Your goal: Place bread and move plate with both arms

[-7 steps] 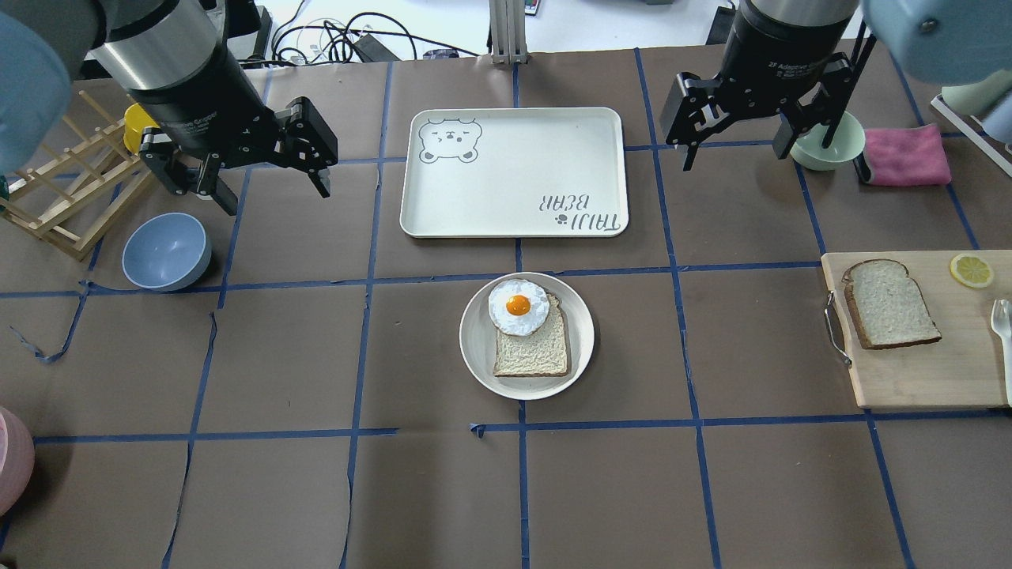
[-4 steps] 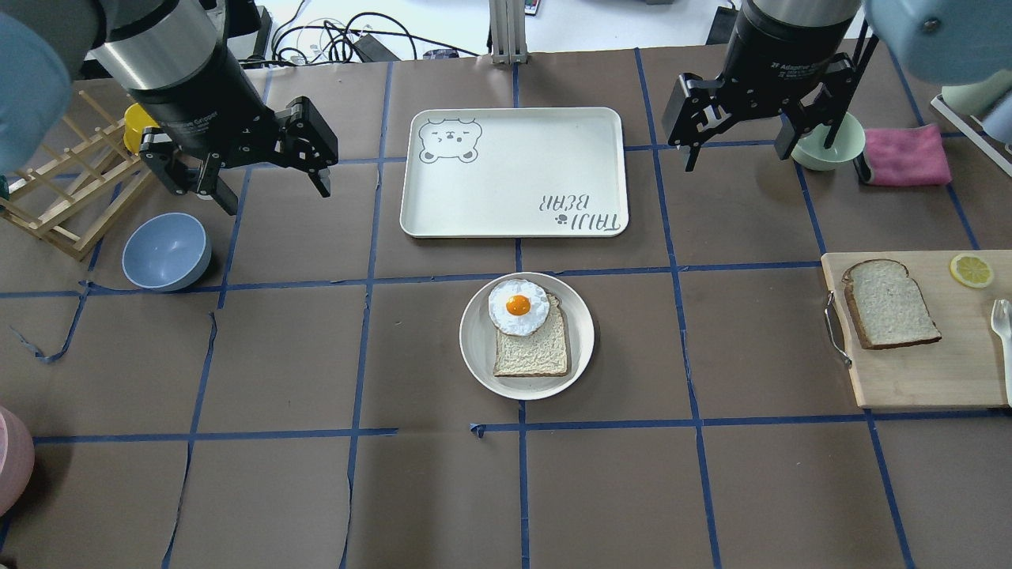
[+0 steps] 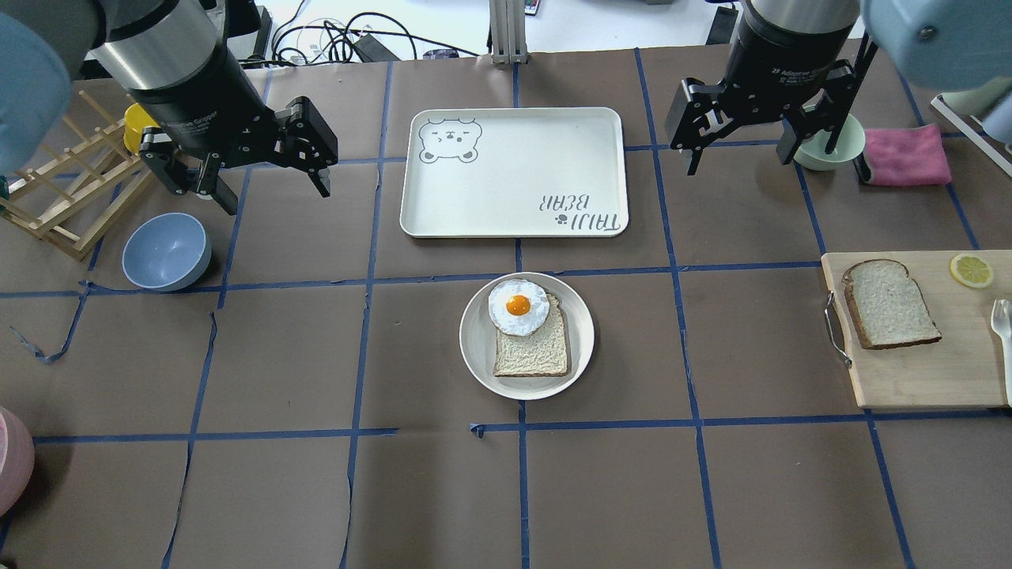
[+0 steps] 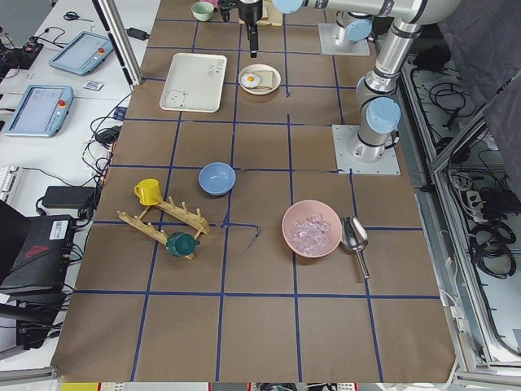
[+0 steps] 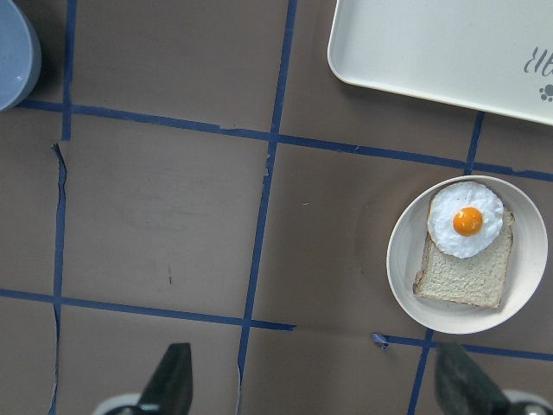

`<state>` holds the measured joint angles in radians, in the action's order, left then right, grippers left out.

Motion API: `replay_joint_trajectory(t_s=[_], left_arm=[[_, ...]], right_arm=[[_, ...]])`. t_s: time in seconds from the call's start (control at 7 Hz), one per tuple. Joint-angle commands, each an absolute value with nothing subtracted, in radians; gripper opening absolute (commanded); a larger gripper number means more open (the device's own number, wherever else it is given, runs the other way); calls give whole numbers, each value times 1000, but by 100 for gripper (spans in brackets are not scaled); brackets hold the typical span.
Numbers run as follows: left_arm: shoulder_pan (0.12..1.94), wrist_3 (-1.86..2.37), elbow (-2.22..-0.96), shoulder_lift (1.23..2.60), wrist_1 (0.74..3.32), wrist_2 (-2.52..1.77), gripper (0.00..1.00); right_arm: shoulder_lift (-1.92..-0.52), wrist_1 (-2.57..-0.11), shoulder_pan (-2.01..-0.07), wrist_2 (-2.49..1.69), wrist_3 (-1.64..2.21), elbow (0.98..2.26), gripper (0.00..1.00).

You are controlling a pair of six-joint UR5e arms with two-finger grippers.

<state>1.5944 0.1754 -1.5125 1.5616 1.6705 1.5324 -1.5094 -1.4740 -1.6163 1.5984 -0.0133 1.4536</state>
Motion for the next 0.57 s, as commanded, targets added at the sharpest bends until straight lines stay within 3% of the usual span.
replay_joint_trajectory(t_s=[0.0, 0.43], left_arm=[[1594, 176, -1513, 1562, 1671, 1532, 100], [1594, 175, -1513, 1562, 1671, 1532, 100]], right_arm=[[-1509, -1476, -1612, 1598, -17, 1457, 100], [-1509, -1474, -1612, 1598, -18, 1457, 100]])
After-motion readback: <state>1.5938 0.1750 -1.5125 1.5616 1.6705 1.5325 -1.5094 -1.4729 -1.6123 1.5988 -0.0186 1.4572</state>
